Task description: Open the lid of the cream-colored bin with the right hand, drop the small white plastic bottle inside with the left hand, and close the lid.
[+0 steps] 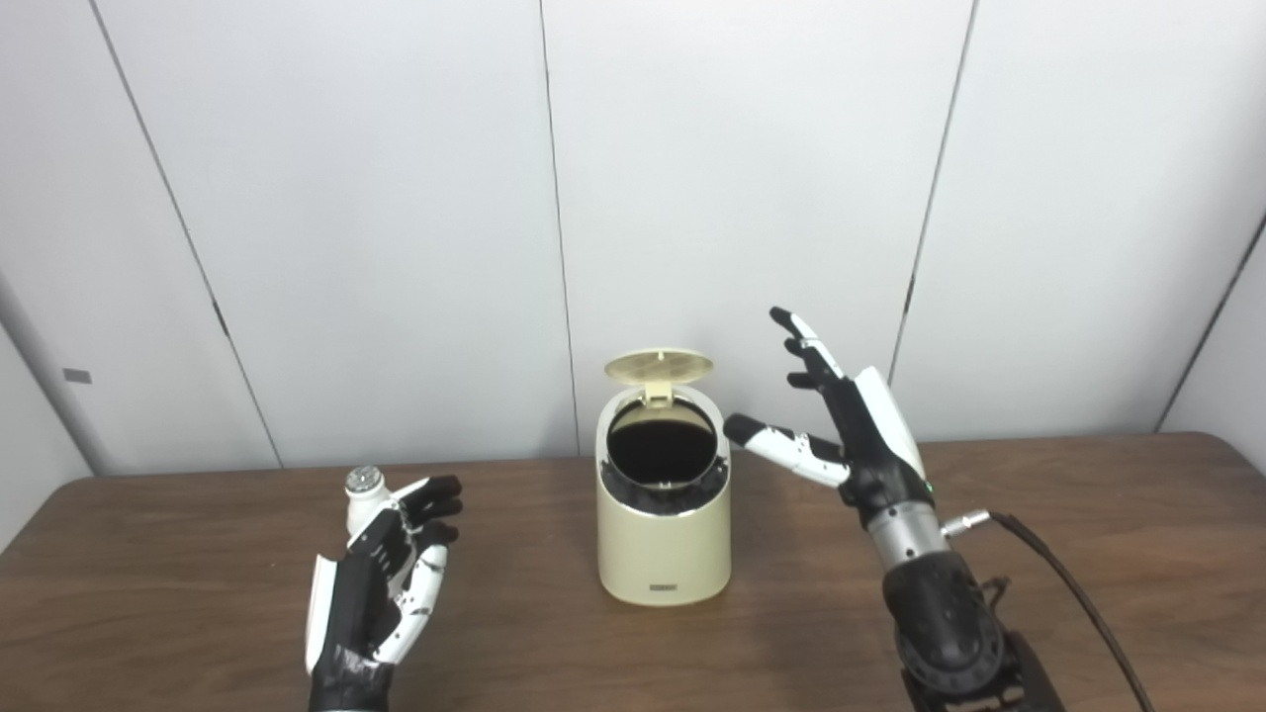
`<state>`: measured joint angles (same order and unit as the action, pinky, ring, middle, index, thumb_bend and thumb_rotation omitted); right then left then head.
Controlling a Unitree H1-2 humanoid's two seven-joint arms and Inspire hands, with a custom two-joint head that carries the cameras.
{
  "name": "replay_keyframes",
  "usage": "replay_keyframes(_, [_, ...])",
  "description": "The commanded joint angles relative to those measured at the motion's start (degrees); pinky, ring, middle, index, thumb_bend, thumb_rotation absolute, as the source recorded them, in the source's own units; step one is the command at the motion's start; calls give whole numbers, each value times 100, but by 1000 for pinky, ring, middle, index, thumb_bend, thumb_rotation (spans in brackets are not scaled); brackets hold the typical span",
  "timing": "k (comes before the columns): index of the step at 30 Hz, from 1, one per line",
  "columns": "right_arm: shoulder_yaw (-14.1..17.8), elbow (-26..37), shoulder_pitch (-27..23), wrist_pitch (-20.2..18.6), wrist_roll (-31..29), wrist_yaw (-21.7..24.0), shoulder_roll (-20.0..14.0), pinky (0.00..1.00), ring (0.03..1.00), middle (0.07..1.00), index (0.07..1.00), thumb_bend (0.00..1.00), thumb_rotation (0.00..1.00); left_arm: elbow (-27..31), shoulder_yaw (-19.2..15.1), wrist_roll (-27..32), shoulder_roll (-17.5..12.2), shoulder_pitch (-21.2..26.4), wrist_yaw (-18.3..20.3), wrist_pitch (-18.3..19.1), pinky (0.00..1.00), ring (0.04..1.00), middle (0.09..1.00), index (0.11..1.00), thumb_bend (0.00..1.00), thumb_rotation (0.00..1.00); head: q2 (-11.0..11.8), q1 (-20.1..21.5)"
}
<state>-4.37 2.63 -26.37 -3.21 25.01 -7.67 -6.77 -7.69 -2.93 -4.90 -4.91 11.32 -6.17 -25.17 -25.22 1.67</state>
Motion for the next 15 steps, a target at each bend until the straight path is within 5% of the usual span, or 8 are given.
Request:
replay_keyframes(1, [136, 268, -35, 541, -19, -388, 72, 684, 817, 867, 840, 640, 635, 109, -25, 11, -65, 198, -25, -167, 636, 726, 754, 735, 227, 501, -5, 4])
replay_keyframes(4, [256, 255, 199, 1086, -34, -740, 133, 627, 756, 805, 782, 319, 526, 91, -29, 52, -79, 204, 1, -170, 640, 729, 756, 735, 225, 492, -1, -12])
replay_keyframes(6, [352, 199, 345, 1360, -150, -856, 170, 623, 751, 783, 757, 225, 379, 85, -34, 56, -87, 203, 10, -169, 643, 730, 758, 736, 225, 492, 8, -11])
replay_keyframes(15, [597, -207, 904, 2141, -105, -1203, 67, 606, 716, 739, 702, 252, 330, 76, -45, 81, -123, 203, 10, -173, 640, 725, 752, 731, 237, 511, -3, 21])
